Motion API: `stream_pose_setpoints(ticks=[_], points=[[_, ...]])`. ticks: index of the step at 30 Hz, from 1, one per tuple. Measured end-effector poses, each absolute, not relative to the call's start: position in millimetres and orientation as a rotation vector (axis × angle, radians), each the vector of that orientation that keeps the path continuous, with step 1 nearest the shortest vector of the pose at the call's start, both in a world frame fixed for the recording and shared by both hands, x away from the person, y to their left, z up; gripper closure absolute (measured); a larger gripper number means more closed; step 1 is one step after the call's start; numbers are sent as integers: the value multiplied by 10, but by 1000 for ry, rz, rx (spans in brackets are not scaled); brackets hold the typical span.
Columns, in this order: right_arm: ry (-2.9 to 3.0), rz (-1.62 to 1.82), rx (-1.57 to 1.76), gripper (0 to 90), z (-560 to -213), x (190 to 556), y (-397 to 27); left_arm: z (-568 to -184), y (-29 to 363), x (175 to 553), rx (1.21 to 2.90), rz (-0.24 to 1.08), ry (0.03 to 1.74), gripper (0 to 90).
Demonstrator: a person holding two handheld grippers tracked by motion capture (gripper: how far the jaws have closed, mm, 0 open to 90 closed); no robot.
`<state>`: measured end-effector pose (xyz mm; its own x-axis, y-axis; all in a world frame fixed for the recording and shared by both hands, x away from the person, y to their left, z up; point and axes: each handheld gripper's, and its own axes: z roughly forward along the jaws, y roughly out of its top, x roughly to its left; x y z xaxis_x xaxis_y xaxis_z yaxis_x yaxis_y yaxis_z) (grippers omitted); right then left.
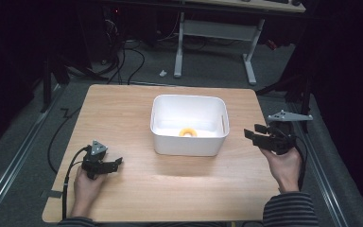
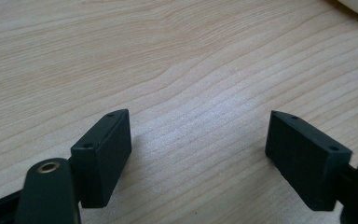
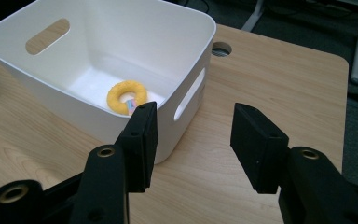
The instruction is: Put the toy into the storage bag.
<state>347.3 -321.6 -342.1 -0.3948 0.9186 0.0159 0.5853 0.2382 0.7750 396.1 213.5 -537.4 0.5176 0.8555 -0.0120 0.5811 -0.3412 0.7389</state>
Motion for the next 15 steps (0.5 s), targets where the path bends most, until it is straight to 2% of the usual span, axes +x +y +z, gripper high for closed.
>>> stream_pose_setpoints(ticks=[15], points=[[2042, 1031, 1386, 517, -3577, 3272, -3309, -5374, 2135, 3961, 2056, 500, 1167, 227]])
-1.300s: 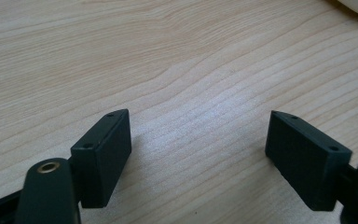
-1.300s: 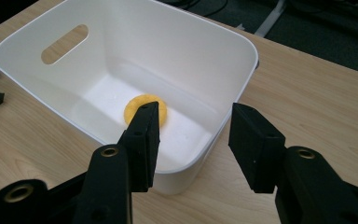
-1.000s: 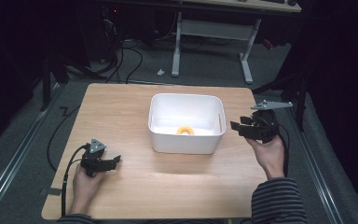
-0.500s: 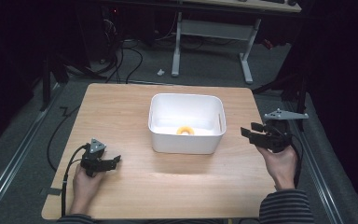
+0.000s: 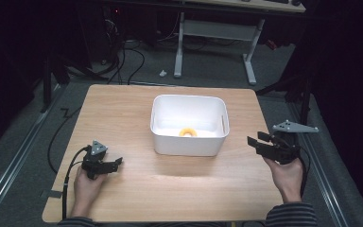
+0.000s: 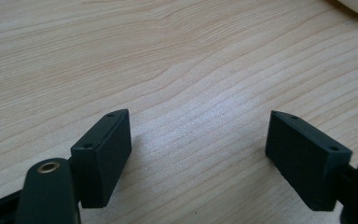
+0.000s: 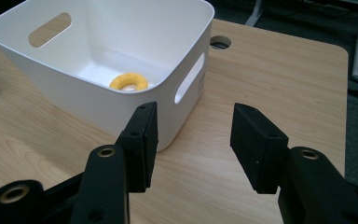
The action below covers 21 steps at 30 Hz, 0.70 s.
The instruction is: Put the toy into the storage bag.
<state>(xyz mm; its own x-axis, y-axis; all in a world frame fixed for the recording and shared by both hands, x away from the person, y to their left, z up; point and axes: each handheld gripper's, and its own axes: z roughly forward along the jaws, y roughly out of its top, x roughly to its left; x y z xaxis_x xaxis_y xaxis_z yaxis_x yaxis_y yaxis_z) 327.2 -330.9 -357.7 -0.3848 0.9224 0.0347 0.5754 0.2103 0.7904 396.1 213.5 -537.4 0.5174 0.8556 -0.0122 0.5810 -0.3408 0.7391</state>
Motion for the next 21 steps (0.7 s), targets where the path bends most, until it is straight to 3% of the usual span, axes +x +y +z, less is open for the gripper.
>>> stream_pose_setpoints(ticks=[21], points=[[2023, 1078, 1442, 519, -3961, 3146, -3380, -5373, 2135, 3961, 2058, 500, 1167, 227]])
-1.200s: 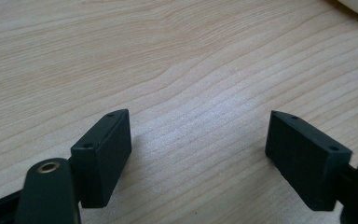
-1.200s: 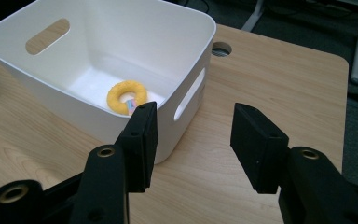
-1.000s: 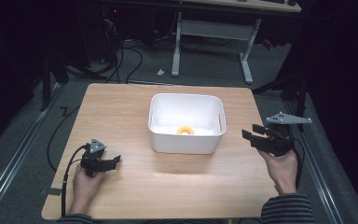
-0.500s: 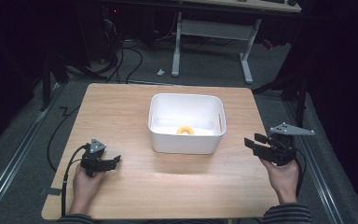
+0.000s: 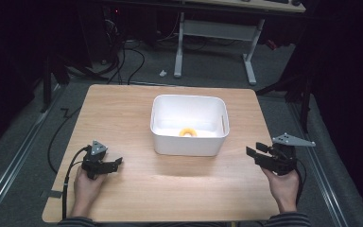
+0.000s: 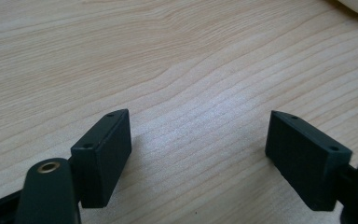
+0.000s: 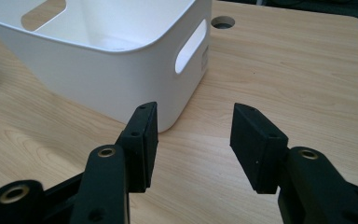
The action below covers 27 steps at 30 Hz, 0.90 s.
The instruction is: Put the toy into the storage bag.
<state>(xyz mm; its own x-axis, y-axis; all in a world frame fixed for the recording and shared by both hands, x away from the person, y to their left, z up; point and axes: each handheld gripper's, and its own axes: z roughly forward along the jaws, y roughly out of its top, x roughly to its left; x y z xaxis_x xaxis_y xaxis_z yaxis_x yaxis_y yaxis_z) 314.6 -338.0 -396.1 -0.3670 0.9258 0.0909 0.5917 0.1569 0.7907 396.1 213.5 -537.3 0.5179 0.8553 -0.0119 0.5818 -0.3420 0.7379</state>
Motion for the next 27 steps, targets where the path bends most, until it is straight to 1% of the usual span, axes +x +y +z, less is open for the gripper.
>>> stream_pose_setpoints(ticks=[11, 27], points=[[2018, 1079, 1459, 509, -4158, 3163, -3339, -5373, 2135, 3961, 2058, 500, 1167, 227], [2025, 1036, 1505, 450, -4542, 3257, -3262, -5373, 2135, 3960, 2058, 500, 1167, 227]])
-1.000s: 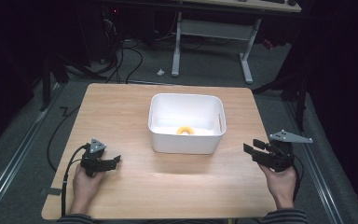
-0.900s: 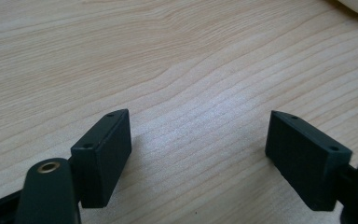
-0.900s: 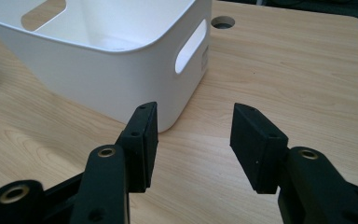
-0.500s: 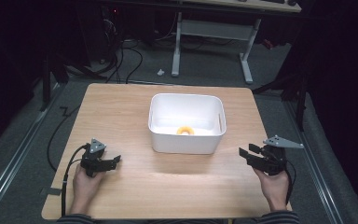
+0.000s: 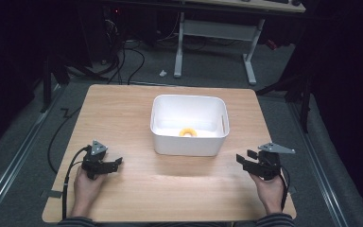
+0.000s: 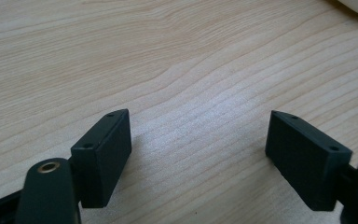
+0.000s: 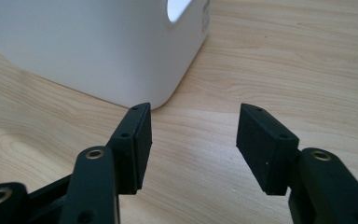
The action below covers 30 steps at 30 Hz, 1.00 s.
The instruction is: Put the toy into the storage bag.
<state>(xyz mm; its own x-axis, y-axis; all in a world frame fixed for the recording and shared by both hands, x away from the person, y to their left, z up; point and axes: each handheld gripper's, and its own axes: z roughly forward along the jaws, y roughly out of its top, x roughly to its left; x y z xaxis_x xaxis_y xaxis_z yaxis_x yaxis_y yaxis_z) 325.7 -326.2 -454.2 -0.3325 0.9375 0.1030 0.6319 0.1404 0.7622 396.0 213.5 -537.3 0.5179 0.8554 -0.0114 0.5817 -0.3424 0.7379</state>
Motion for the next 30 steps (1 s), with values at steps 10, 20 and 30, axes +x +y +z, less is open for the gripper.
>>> stream_pose_setpoints(ticks=[10, 20, 30], points=[[2011, 953, 1522, 431, -4824, 3321, -3233, -5373, 2135, 3960, 2058, 500, 1167, 227], [1941, 846, 1541, 420, -5163, 3415, -3242, -5373, 2135, 3960, 2058, 500, 1167, 227], [1962, 828, 1549, 333, -5303, 3451, -3247, -5373, 2135, 3959, 2058, 500, 1167, 227]])
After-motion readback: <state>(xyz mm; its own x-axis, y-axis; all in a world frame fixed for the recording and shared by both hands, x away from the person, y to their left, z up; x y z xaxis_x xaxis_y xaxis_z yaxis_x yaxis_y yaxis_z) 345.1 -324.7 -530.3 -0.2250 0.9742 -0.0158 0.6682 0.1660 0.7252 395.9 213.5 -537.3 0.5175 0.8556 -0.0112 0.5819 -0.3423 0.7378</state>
